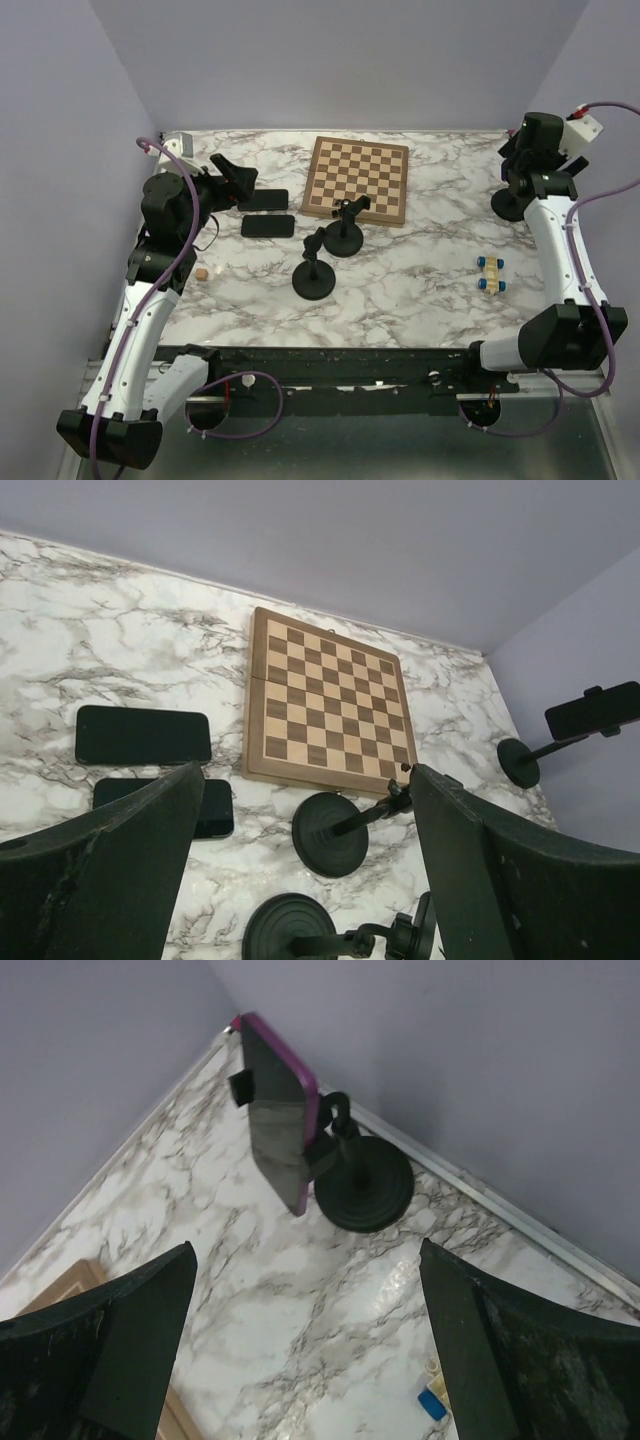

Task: Remove the phone from the phone stand

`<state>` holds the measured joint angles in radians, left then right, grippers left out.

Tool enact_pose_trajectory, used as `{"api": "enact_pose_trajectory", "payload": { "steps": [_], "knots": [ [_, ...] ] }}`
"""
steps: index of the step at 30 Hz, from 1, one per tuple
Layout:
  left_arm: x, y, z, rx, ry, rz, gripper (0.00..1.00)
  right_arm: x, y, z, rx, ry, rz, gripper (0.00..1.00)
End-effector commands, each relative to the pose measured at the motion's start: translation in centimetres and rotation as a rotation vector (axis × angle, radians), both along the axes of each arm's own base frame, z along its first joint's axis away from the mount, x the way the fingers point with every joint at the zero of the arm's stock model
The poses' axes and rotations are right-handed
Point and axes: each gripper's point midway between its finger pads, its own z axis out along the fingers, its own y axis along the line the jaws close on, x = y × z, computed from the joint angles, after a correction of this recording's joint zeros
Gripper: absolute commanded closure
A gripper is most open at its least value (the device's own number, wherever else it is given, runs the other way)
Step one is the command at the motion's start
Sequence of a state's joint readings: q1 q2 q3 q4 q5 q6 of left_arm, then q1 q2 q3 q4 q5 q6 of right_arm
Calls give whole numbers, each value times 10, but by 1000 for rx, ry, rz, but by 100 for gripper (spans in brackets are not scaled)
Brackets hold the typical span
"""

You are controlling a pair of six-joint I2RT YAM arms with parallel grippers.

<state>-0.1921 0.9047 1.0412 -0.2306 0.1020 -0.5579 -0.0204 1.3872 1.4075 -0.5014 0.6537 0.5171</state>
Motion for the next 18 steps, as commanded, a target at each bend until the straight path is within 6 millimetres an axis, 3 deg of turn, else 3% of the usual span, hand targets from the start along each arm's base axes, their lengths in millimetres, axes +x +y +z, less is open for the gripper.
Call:
{"api": "enact_pose_trajectory", "payload": {
  "steps": [1,8,18],
  "knots": [
    [-2,-10,6,-18,11,-53,9,5,-29,1,53,-41,-62,1],
    [1,-15,0,-23,38,-76,9,32,-73,-11,121,-105,-54,1],
    [1,-27,-5,-62,78,-138,10,74,-61,-33,120,-164,142,0]
  ]
}}
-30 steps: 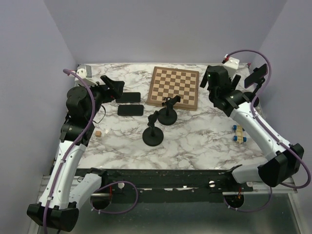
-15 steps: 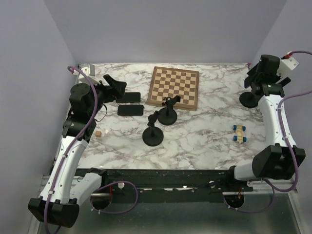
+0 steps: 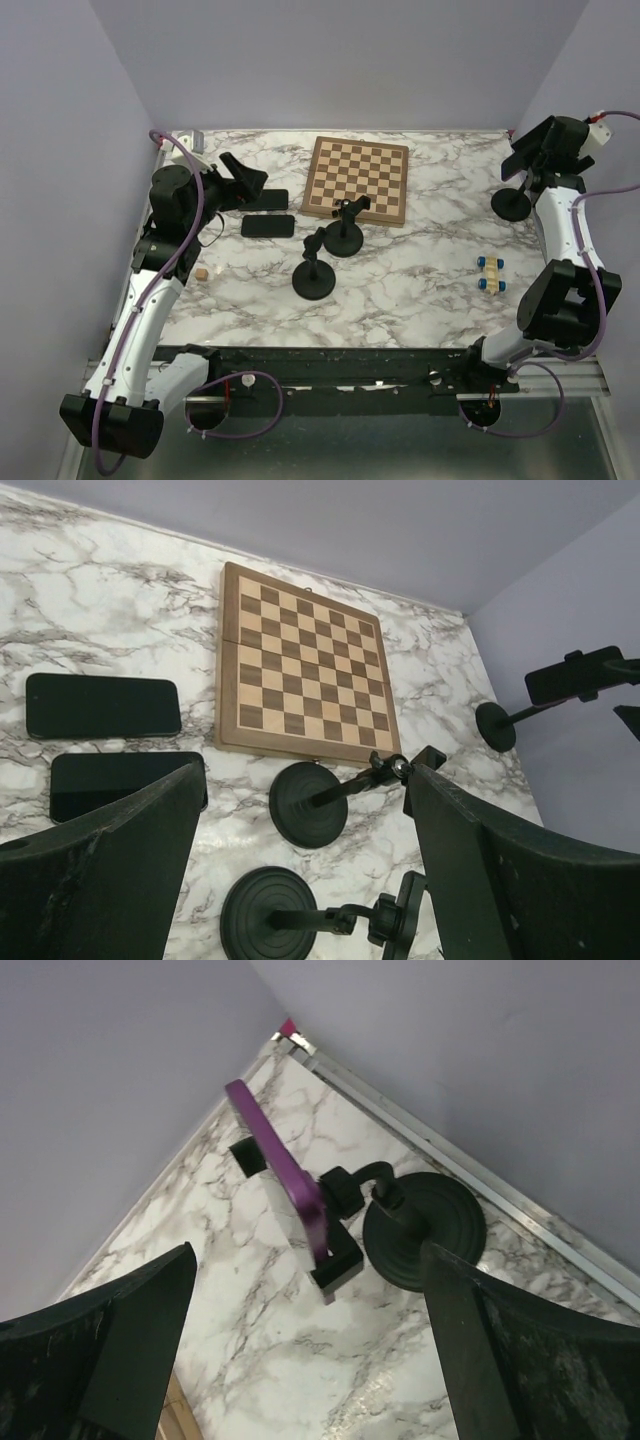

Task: Remove the phone from the phone stand

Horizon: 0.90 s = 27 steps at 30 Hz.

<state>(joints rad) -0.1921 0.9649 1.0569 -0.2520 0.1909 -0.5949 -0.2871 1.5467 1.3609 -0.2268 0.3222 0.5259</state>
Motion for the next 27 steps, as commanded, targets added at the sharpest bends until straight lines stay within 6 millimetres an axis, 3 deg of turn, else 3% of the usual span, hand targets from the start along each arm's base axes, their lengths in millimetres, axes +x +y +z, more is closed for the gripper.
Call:
{"api": "enact_pose_trajectory", "payload": {
  "steps": [1,3,5,7,15,22,27],
  "knots": [
    [-4,-10,10,-34,2,-54,10,26,10,7,-25,-75,115,0],
    [-4,-11,9,-40,10,-60,10,29,6,0,-32,-55,103,5],
    [-4,-13,9,-43,12,-68,10,31,0,-7,-44,-27,80,22],
    [-4,-13,9,-43,13,-71,10,33,-2,-13,-57,-17,83,32],
    [-3,-16,6,-51,29,-83,10,37,-2,-23,-98,-10,117,35],
    [-6,-19,9,-59,19,-102,10,45,-5,-27,-117,13,129,48],
    [-7,-19,9,-62,14,-105,11,49,-6,-35,-115,29,136,65]
  ]
}}
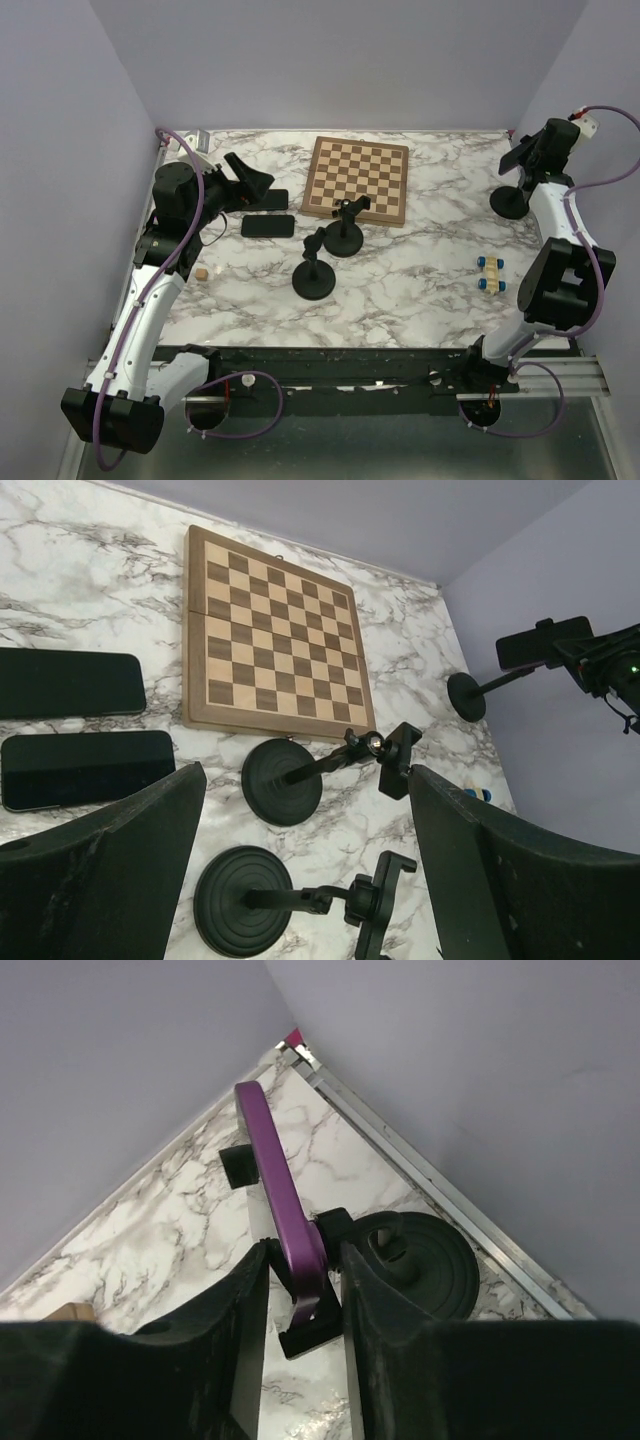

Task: Remove the phone from the phone stand

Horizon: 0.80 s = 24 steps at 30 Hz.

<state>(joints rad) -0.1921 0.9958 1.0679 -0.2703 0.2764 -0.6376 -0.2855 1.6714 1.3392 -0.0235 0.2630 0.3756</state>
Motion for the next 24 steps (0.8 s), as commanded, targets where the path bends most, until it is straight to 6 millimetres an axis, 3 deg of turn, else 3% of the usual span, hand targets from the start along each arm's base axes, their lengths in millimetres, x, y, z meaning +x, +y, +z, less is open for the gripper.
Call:
{"api": "enact_pose_trajectory", "payload": {
  "steps": [1,6,10,16,24],
  "knots": [
    [-4,-3,17,-16,-47,-24,11,10,0,-7,-3,14,30,70],
    [-5,-3,19,-14,-52,-27,11,13,8,-7,13,14,74,89],
    [-7,-5,21,-19,-57,-36,11,11,21,-3,16,15,97,99],
    [-9,-5,24,-22,-67,-39,11,8,49,3,21,18,150,99],
    [-11,-5,26,-25,-78,-41,11,-10,83,-5,81,68,216,99]
  ]
}}
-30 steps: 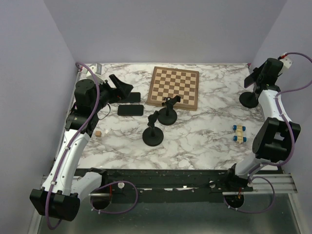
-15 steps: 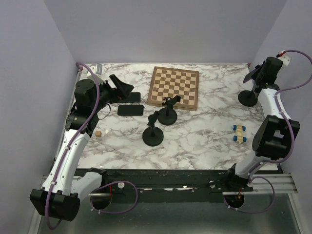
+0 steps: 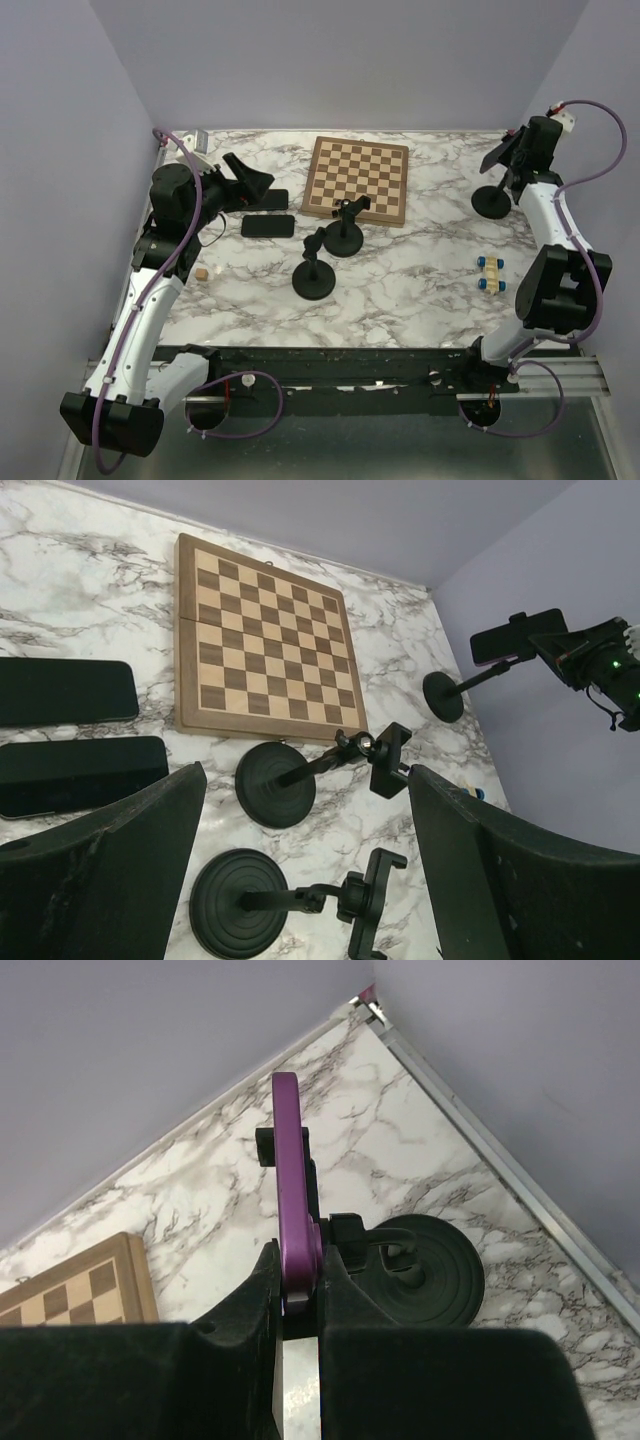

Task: Remove the phone from the phone stand

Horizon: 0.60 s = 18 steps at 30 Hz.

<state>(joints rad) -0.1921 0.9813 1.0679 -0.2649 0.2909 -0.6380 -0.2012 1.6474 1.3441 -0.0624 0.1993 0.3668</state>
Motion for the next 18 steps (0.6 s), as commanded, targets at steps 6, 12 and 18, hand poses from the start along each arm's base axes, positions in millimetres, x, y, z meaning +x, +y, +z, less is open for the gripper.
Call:
{"api": "enact_pose_trajectory", "payload": {
  "steps": [6,12,18],
  "knots": [
    [-8,-6,21,-29,-55,-40,11,-52,71,-6,89,112,144,99],
    [-9,-9,20,-36,-53,-56,11,-94,128,-10,112,244,273,99],
    [-10,-10,21,-40,-55,-67,11,-135,182,-28,122,372,429,99]
  ]
}}
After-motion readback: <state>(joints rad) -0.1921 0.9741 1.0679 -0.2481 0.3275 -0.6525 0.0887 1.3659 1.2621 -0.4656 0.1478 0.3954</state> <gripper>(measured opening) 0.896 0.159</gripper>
